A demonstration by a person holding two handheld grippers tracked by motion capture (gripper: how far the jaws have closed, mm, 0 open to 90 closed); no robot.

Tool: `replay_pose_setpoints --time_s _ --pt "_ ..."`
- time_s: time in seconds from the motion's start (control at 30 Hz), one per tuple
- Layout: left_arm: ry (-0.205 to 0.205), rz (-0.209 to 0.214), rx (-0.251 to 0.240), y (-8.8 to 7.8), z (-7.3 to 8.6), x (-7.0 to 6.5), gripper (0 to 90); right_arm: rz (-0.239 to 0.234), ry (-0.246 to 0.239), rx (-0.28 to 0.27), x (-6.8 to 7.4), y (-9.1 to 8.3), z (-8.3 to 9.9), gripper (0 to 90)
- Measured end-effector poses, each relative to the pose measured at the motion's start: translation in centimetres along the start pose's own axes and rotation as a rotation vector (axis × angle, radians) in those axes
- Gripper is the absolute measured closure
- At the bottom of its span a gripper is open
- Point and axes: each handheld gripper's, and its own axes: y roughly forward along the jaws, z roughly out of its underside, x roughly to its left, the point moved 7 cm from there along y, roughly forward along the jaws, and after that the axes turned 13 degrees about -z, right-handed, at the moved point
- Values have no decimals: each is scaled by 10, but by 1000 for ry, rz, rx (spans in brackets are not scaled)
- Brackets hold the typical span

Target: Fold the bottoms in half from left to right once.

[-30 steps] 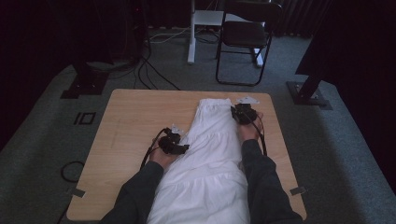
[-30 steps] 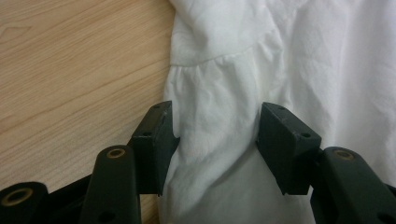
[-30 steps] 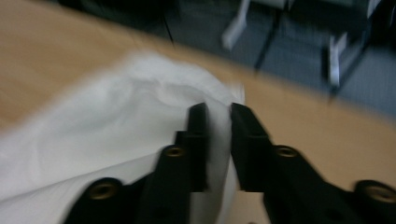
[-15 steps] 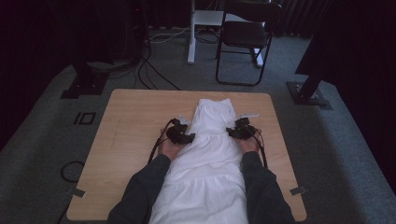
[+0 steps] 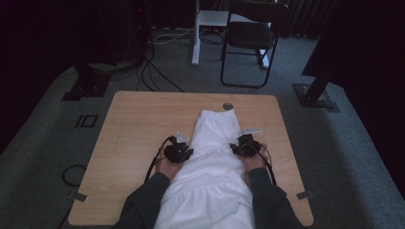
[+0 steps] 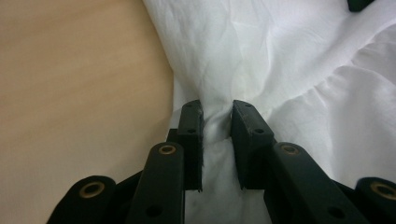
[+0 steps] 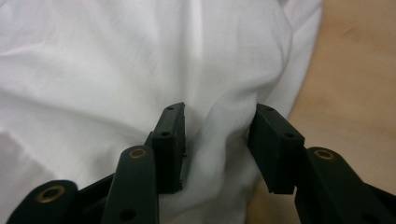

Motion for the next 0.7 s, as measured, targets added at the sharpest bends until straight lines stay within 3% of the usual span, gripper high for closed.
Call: replay_pose_setpoints --time_s 0.13,0.23,0.33,0.4,0.53,0.6,0.7 --pt "20 -13 -21 -21 22 -10 750 -66 -1 -4 23 -16 23 607" --pt "63 -40 -43 -34 34 -19 748 -123 37 -8 32 -27 36 634" --pt "86 -66 -55 -37 36 -20 716 -178 63 21 36 -34 41 608" --pt "80 -74 -54 -36 36 -19 642 -185 44 -31 33 -41 33 544" --pt "59 -86 -50 -35 36 -14 508 -140 0 -144 21 -57 3 381" --pt "56 -91 -50 -34 35 -13 477 -121 -39 -127 14 -52 -11 298" --pt "63 -106 -51 -34 35 -12 424 -105 -82 -62 5 -31 -24 170"
